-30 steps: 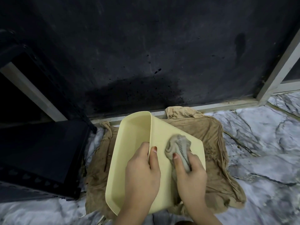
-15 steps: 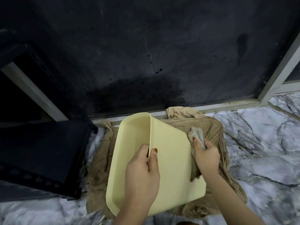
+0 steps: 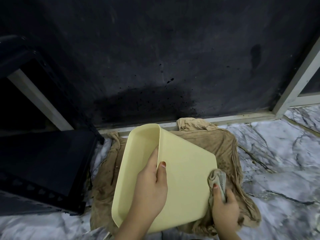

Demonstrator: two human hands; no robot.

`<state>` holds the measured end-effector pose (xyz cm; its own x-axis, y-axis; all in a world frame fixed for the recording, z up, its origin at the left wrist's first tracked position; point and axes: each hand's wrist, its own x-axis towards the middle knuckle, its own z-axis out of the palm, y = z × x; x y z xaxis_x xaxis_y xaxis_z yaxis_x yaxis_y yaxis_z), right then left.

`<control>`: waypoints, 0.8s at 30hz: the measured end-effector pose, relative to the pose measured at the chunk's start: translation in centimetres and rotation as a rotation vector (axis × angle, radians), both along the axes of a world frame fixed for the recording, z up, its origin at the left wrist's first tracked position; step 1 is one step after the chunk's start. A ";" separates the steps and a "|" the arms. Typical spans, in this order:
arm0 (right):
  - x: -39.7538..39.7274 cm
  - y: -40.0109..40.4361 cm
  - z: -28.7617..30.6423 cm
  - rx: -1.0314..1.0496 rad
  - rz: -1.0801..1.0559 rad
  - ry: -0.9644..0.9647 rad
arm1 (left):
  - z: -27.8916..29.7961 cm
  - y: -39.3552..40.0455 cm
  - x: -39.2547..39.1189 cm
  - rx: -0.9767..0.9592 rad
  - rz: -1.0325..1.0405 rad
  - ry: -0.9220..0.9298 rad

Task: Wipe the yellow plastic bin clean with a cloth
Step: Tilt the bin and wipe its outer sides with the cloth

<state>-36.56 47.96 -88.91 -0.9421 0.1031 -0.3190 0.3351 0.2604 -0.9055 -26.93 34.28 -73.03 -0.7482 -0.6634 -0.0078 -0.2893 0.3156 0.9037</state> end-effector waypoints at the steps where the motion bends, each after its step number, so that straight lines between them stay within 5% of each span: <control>1: 0.5 0.0 0.0 0.001 -0.018 -0.011 | 0.2 -0.2 0.1 0.028 0.000 0.000; 7: 3.4 -1.0 1.9 -0.013 -0.058 0.101 | 1.5 -0.4 -0.3 0.117 0.139 0.102; 14: 4.2 -3.8 7.2 -0.140 0.196 0.485 | 0.8 -0.6 -1.0 0.097 0.179 0.141; 24: 0.8 -6.4 12.5 -0.097 0.348 0.549 | 1.2 0.5 -0.6 -0.003 0.259 0.205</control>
<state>-35.71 41.53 -76.43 -0.9439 -0.2422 0.2247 -0.2710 0.1787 -0.9458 -27.56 34.77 -71.86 -0.5400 -0.8319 0.1280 -0.1725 0.2583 0.9505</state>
